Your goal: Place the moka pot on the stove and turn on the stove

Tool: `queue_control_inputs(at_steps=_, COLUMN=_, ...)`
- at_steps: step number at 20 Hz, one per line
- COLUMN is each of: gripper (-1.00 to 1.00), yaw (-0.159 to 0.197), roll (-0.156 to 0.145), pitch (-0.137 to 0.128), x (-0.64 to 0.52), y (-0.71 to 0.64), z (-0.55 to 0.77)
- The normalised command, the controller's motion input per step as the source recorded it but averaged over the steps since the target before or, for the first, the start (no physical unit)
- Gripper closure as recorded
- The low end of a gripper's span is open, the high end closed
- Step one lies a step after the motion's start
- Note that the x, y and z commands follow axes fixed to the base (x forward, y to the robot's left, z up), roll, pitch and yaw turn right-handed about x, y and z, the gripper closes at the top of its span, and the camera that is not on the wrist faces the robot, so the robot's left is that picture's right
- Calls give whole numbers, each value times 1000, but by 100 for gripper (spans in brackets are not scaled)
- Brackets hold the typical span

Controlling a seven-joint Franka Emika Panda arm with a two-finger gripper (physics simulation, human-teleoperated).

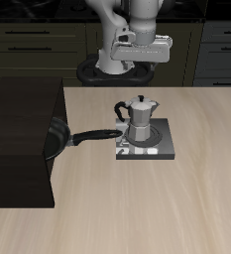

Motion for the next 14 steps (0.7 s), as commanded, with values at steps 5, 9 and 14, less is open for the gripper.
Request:
queue_control_inputs(at_steps=5, gripper=-100, yaw=46, roll=-10, pitch=-42, x=-170, y=94, z=-105)
queue_control_inputs(at_steps=9, gripper=-100, yaw=49, roll=10, pitch=-6, x=-122, y=146, z=-220)
queue_control_inputs(at_steps=14, gripper=-100, yaw=57, roll=-14, pitch=-62, x=-108, y=-27, z=-79)
